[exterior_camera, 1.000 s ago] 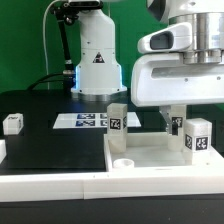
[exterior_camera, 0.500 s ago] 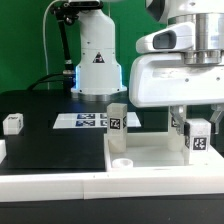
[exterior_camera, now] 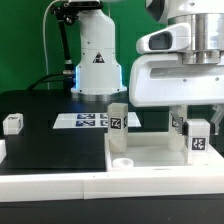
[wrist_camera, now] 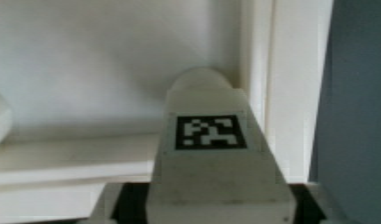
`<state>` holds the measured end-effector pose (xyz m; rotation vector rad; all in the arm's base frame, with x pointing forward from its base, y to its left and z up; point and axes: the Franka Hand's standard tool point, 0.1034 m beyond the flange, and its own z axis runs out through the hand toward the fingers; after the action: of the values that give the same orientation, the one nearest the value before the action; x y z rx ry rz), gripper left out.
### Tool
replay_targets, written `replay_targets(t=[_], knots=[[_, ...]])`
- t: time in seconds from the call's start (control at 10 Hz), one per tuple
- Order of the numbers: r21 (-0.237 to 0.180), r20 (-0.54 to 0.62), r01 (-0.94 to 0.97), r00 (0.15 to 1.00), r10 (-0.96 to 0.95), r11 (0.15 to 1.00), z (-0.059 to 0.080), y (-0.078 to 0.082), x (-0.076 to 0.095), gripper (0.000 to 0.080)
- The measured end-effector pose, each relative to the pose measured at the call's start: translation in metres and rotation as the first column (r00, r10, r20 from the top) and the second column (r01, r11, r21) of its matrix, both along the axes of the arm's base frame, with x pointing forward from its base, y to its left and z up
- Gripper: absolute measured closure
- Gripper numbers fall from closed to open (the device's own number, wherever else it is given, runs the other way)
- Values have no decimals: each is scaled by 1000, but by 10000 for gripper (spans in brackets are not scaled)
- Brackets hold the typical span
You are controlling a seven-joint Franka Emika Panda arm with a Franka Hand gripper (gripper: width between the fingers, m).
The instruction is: Assemble square table
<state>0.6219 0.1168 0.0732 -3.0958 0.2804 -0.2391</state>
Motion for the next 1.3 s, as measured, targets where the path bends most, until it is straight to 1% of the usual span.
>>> replay_targets(t=[0.2,0.4,0.7,0.8,0.9,1.0,1.1,1.2,1.3], knots=[[19,-3,201,980,-201,979,0,-9,0,505],[27,-2,360,933,-360,933,-1,-17,-1,499],[23,10,469,883,-470,883,0,-28,-3,489],[21,11,464,885,-465,885,0,-29,-3,489],[22,11,464,886,-464,886,-1,-29,-3,412],[21,11,459,888,-459,888,0,-28,-4,412],[18,12,426,904,-426,904,2,-29,-5,247],[15,14,384,923,-384,923,7,-29,-7,173],[13,14,358,934,-358,934,10,-30,-8,173]])
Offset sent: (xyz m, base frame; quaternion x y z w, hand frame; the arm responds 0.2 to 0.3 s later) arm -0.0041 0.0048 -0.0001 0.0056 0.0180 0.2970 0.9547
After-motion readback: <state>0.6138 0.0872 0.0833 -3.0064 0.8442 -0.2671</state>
